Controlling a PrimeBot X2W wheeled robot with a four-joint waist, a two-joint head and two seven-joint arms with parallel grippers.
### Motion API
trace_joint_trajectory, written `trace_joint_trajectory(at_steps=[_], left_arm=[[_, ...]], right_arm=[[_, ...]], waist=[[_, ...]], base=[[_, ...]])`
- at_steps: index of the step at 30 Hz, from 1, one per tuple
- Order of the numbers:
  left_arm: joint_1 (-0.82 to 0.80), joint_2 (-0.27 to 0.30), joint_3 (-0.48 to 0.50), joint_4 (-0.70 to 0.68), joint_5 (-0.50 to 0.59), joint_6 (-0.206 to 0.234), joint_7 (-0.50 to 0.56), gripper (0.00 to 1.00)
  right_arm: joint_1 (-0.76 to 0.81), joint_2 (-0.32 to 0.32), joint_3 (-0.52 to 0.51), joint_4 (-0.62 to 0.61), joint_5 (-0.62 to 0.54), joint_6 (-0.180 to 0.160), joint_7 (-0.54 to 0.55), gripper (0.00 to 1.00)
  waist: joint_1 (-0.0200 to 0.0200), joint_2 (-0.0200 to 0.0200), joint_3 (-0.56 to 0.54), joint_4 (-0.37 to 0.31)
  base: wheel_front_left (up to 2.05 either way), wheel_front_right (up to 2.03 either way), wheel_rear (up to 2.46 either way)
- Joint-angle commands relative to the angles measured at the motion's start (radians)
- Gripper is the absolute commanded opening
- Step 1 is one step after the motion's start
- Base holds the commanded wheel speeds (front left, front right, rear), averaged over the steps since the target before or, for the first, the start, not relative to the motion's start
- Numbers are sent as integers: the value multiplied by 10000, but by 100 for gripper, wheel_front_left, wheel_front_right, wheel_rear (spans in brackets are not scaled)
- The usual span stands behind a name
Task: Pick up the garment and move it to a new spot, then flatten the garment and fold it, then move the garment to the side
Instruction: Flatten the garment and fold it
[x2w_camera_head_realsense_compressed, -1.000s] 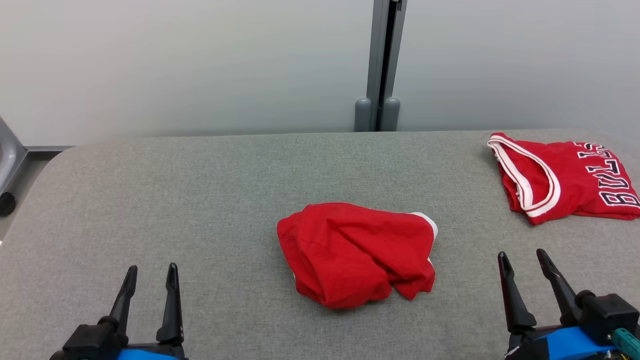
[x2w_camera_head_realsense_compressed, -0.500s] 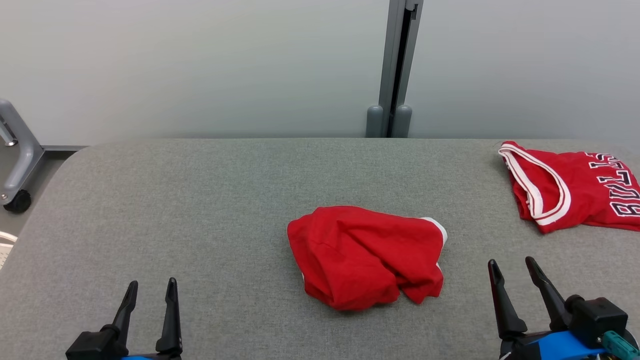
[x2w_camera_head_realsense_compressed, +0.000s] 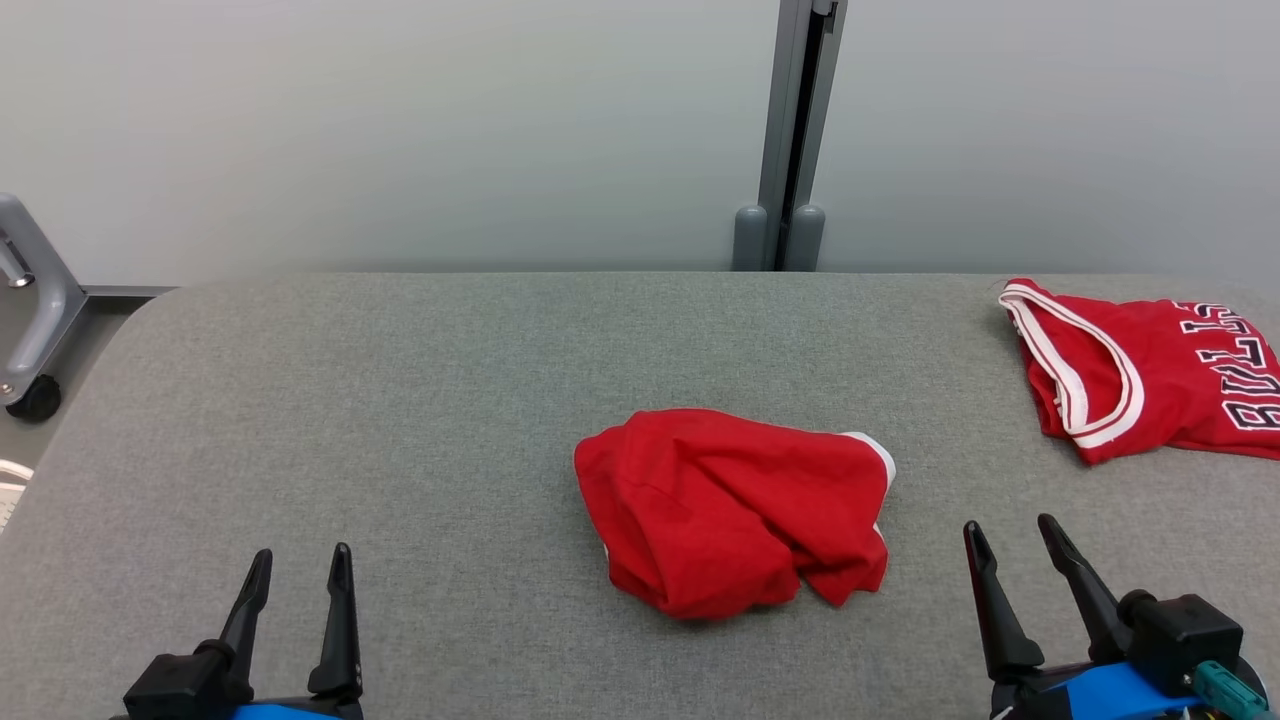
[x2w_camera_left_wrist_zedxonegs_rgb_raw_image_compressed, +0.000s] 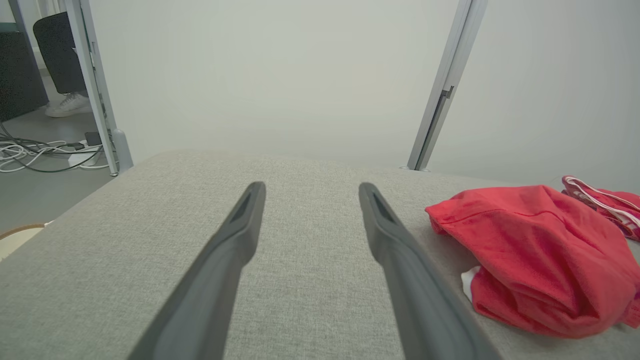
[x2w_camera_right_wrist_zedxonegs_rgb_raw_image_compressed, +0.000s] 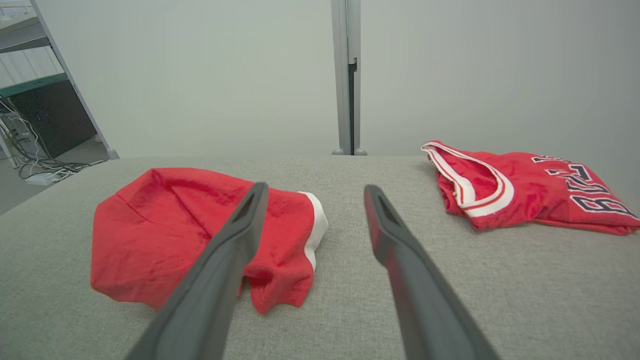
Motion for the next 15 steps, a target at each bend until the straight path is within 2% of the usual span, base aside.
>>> trace_joint_trajectory(at_steps=[1, 10, 15], left_arm=[[-93, 66, 20, -100, -32, 78, 30, 100], [-233, 152, -43, -431, -80, 144, 355, 100], [-1064, 243, -114, -331, -542, -69, 1517, 100]], right_arm=[[35, -6, -4, -30, 6, 1, -55, 100], [-18, -6, -43, -98, -62, 1, -87, 100], [-121, -7, -22, -105, -34, 1, 45, 100]], waist=[[0, -1, 13, -13], [0, -1, 100, -68], [0, -1, 309, -267]], base=[[0, 0, 0], [0, 0, 0], [0, 0, 0]])
